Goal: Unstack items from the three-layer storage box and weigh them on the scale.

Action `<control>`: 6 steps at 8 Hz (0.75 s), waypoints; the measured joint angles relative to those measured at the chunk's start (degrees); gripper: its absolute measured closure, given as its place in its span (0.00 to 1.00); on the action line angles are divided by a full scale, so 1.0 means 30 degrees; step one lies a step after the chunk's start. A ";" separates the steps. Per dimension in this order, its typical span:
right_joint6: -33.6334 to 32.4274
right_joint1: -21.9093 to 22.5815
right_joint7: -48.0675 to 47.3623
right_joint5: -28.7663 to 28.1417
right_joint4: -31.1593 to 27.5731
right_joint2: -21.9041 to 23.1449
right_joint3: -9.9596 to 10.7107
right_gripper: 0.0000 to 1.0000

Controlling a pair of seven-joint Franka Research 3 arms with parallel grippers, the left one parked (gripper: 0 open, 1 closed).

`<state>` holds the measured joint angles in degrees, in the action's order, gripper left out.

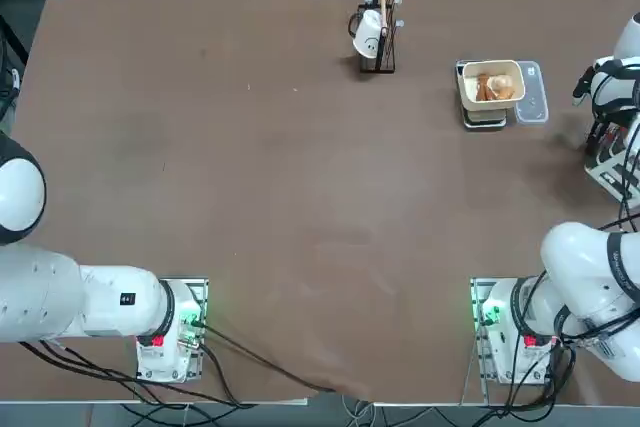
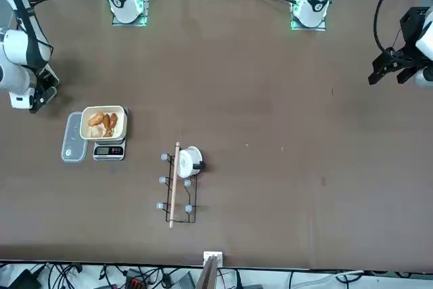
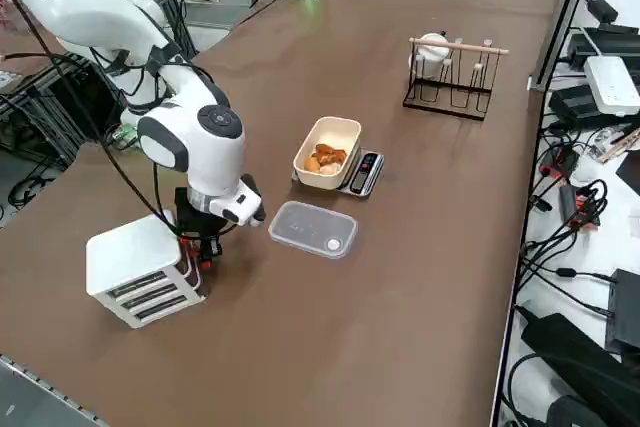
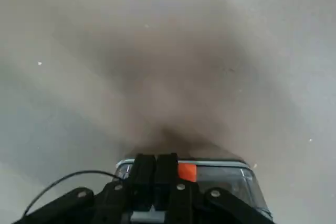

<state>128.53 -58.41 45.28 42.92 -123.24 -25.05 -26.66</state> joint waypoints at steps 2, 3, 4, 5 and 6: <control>-0.0347 0.0027 -0.0092 0.0008 0.0136 -0.0004 -0.0053 0.98; -0.0559 0.0035 -0.0177 0.0006 0.0211 -0.0006 -0.0116 0.98; -0.0862 0.0048 -0.0633 0.0019 0.0315 -0.0011 -0.0250 0.98; -0.1447 0.0041 -0.1636 0.0071 0.0532 0.0012 -0.0605 0.98; -0.1784 0.0041 -0.3009 -0.0020 0.0824 0.0039 -0.1257 0.96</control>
<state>123.17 -58.28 36.25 42.86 -120.77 -24.94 -30.43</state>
